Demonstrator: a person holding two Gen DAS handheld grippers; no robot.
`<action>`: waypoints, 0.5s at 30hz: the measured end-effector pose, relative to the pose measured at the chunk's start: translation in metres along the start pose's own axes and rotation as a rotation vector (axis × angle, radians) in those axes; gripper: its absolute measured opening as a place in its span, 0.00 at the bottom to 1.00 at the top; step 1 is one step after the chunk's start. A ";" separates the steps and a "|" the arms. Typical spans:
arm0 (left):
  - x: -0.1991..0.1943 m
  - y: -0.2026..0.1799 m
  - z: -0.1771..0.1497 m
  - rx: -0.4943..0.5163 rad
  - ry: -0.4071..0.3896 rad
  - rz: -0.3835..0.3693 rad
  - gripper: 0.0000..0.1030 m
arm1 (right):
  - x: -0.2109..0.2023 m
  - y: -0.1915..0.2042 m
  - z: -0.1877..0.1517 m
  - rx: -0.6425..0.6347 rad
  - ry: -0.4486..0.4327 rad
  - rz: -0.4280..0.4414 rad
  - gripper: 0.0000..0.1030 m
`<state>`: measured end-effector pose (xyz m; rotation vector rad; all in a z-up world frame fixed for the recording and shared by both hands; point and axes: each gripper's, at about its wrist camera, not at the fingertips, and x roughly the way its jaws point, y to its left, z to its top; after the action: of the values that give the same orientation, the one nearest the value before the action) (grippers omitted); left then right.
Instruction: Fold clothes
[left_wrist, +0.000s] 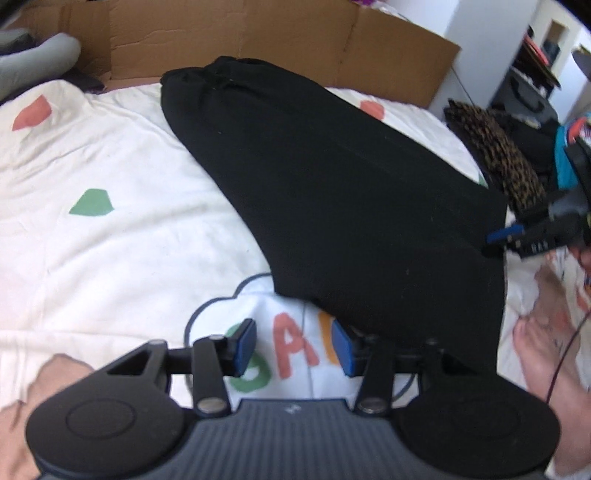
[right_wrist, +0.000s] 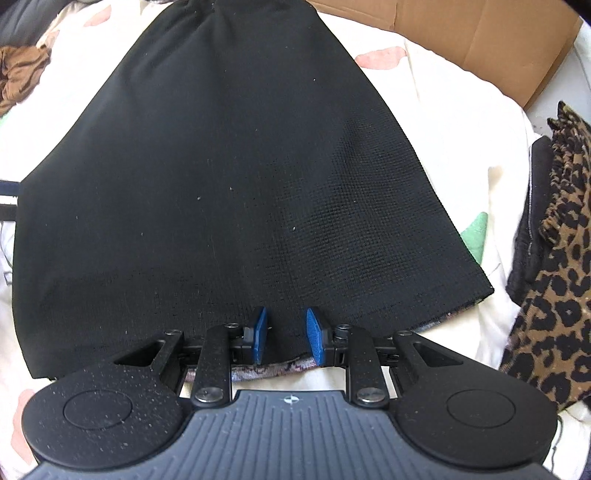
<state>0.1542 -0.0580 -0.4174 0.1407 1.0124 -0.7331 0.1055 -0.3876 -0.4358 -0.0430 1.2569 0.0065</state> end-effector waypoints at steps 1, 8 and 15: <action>0.001 0.001 0.001 -0.020 -0.009 -0.006 0.47 | -0.001 0.002 0.001 -0.003 0.007 -0.010 0.28; 0.004 -0.005 0.007 -0.041 -0.058 -0.014 0.47 | -0.034 0.020 0.017 -0.035 -0.007 -0.015 0.28; 0.003 -0.011 0.018 -0.051 -0.097 -0.030 0.54 | -0.061 0.059 0.043 -0.078 -0.114 0.151 0.29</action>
<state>0.1609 -0.0758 -0.4080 0.0452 0.9410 -0.7345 0.1258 -0.3264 -0.3664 -0.0149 1.1430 0.1863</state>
